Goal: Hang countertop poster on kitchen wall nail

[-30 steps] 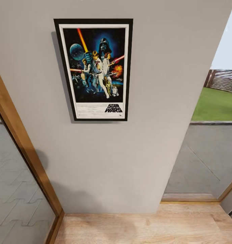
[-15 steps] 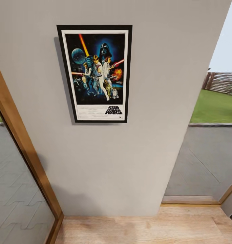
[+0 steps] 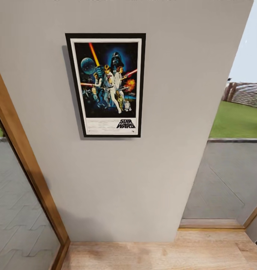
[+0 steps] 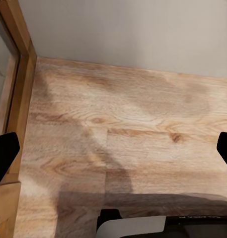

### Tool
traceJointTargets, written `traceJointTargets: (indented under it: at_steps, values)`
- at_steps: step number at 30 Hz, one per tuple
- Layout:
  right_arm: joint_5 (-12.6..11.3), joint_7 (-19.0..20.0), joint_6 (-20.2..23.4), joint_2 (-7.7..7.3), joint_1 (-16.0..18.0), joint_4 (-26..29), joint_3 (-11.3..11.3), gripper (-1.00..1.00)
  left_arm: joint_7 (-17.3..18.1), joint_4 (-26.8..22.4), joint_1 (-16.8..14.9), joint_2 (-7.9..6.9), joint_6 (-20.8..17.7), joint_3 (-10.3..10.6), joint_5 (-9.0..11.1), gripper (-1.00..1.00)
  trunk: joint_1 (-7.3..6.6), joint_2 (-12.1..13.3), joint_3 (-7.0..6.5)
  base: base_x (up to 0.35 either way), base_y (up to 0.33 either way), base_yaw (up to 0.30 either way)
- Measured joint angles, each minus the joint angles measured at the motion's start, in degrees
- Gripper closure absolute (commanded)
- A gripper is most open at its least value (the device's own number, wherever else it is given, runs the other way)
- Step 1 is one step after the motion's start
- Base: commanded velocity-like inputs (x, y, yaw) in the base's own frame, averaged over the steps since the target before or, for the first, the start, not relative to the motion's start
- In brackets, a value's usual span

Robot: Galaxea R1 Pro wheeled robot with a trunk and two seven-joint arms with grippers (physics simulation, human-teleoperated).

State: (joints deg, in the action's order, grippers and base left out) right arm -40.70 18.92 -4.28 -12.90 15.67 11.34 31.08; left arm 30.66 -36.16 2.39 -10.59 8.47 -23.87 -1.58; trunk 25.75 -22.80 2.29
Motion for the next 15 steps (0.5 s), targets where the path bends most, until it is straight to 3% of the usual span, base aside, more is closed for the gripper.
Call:
traceJointTargets:
  at_steps: [9, 11, 12, 15]
  values:
    - [0.01, 0.03, -0.02, 0.0, 0.0, -4.49, 0.06, -1.0, 0.0, 0.0, 0.0, 0.09, 0.0, -0.03, 0.0, -1.0, 0.0, 0.0, -0.03, 0.0, 0.0, 0.0]
    - [0.01, 0.02, -0.03, -0.01, 0.01, -6.9, 0.07, -1.0, 0.0, 0.0, 0.0, 0.1, 0.0, -0.03, 0.0, -1.0, 0.0, 0.0, -0.04, 0.0, 0.0, 0.0]
    - [-0.01, -0.01, -0.03, -0.04, -0.01, -11.41, 0.18, -1.0, 0.0, -0.01, 0.01, 0.1, 0.0, -0.04, 0.01, -1.0, 0.0, 0.0, -0.02, 0.0, 0.0, 0.0]
    - [-0.03, -0.13, 0.07, -0.05, -0.03, -13.24, 0.1, -1.0, 0.0, 0.0, 0.0, 0.1, 0.0, -0.03, 0.0, -1.0, 0.0, 0.0, -0.04, 0.0, 0.0, 0.0]
